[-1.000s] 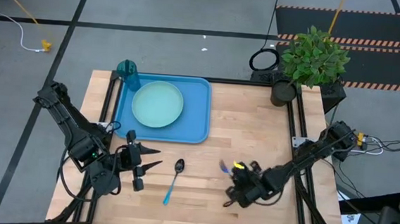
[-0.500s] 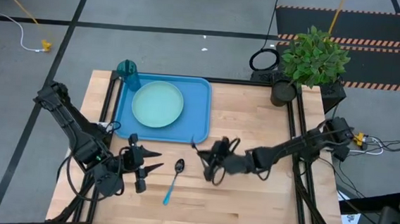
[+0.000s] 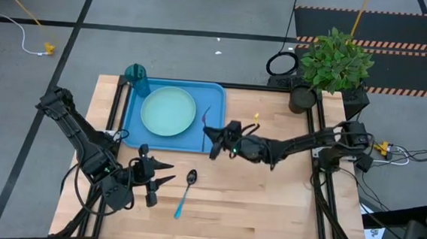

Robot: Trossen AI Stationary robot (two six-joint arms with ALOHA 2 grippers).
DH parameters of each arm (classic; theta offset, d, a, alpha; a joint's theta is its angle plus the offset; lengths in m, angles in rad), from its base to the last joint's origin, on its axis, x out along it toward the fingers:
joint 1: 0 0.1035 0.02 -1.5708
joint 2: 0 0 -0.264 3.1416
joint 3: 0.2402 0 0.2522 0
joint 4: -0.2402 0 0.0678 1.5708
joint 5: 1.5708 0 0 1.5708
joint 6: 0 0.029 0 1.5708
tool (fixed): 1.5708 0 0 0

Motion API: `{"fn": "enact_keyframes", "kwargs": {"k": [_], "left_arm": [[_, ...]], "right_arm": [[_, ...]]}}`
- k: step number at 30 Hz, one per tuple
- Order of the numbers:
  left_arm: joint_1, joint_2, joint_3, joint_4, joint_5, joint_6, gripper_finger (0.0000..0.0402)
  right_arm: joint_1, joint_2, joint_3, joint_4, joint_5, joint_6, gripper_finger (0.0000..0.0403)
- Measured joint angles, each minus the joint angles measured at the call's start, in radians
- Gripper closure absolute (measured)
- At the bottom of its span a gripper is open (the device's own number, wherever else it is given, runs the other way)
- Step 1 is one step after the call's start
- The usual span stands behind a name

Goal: Pick and place plate/cup/fork/spoon on tray
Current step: Put the fork on the blue tray

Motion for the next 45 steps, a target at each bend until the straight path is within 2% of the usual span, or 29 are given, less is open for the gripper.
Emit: {"fn": "enact_keyframes", "kwargs": {"k": [7,10,14,20,26,32,40,45], "left_arm": [[0.006,0.000,0.000,0.010,-0.002,0.067,0.0250],[0.018,-0.002,0.000,0.029,-0.003,0.104,0.0250],[0.031,-0.003,0.000,0.052,-0.003,0.167,0.0250],[0.050,-0.003,0.000,0.062,-0.003,0.246,0.0250],[0.063,-0.016,0.000,0.097,-0.003,0.317,0.0250],[0.071,-0.020,0.000,0.113,-0.002,0.327,0.0250],[0.074,-0.020,0.000,0.141,-0.001,0.365,0.0250],[0.074,-0.020,0.000,0.142,0.000,0.364,0.0250]], "right_arm": [[-0.131,0.058,0.031,-0.053,0.000,0.128,0.0403],[-0.173,0.096,0.090,-0.151,-0.012,0.190,0.0403],[-0.222,0.161,0.189,-0.284,-0.103,0.240,0.0403],[-0.275,0.235,0.333,-0.545,-0.129,0.350,0.0403],[-0.289,0.319,0.405,-0.581,-0.166,0.420,0.0403],[-0.337,0.394,0.428,-0.642,-0.265,0.487,0.0403],[-0.368,0.408,0.429,-0.682,-0.340,0.508,0.0403],[-0.393,0.408,0.429,-0.685,-0.350,0.524,0.0403]]}}
